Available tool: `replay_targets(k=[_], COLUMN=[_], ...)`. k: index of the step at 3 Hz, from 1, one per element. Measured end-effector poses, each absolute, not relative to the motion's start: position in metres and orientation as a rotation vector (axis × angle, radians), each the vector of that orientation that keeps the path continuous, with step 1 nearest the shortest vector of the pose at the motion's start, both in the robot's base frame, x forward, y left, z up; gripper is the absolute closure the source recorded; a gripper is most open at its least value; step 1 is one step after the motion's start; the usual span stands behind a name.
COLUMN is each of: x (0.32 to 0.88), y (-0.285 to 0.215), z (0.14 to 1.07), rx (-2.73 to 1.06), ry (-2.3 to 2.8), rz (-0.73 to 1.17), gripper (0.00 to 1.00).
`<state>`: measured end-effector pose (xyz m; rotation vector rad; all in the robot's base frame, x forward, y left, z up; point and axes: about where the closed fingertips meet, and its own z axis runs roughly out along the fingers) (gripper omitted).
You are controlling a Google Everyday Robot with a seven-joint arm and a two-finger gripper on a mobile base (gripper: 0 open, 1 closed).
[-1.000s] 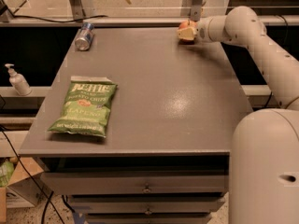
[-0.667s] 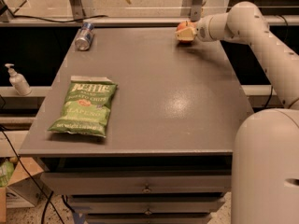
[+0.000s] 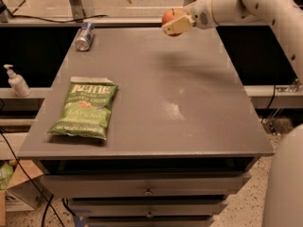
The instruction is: Move apple near green jalapeno chip bag
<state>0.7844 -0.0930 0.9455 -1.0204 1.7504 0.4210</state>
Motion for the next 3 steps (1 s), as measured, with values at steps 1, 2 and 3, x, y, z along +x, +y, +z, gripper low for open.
replay_targets(k=[1, 2, 3], x=[0.777, 0.777, 0.751], y=[-0.080, -0.073, -0.051], z=[0.948, 0.950, 0.947], rx=[-1.048, -1.059, -1.152], ry=[1.736, 1.725, 1.688], rz=[0.441, 0.466, 0.524], gripper=[1.00, 1.00, 1.00])
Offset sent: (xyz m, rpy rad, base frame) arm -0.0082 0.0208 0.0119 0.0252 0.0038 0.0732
